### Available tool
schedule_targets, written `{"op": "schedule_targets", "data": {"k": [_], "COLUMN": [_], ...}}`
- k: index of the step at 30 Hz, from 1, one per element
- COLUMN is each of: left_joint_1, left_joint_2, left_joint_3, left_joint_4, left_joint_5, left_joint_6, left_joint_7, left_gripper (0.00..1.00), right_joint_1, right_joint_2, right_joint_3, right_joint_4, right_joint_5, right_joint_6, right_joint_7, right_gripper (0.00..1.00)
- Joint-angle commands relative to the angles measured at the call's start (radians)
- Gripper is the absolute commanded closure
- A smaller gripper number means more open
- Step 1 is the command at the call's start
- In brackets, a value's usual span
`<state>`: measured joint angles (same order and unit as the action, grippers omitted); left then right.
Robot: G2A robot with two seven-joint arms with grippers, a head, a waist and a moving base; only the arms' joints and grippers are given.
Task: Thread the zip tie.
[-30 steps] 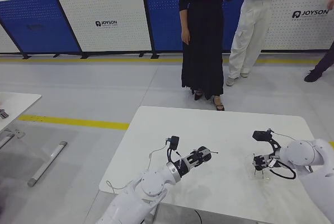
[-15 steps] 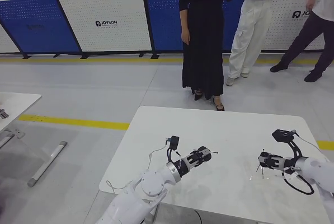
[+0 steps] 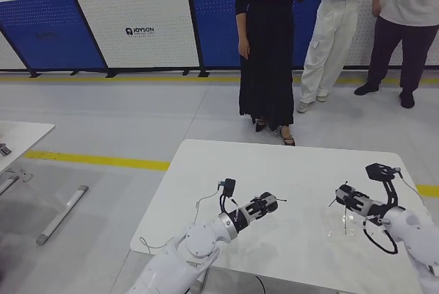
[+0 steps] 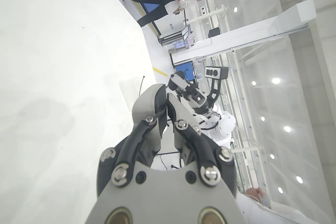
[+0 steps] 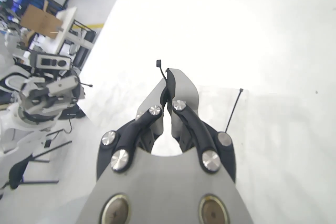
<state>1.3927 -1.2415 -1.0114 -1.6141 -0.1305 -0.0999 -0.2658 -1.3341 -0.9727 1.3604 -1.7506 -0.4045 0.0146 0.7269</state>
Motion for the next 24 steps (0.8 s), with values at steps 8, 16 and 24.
{"op": "schedule_targets", "data": {"k": [8, 16, 24], "left_joint_1": [0.0, 0.0, 0.0], "left_joint_2": [0.0, 0.0, 0.0], "left_joint_3": [0.0, 0.0, 0.0], "left_joint_4": [0.0, 0.0, 0.0], "left_joint_5": [0.0, 0.0, 0.0], "left_joint_6": [0.0, 0.0, 0.0], "left_joint_7": [0.0, 0.0, 0.0], "left_gripper": [1.0, 1.0, 1.0], "right_joint_1": [-0.041, -0.041, -0.056], "right_joint_2": [-0.004, -0.004, -0.011], "right_joint_3": [-0.01, -0.01, -0.016], "right_joint_4": [-0.04, -0.04, -0.044], "right_joint_5": [-0.049, -0.049, -0.028], "right_joint_6": [0.043, 0.043, 0.02], "right_joint_7": [-0.099, -0.099, -0.184], "right_gripper": [1.0, 1.0, 1.0]}}
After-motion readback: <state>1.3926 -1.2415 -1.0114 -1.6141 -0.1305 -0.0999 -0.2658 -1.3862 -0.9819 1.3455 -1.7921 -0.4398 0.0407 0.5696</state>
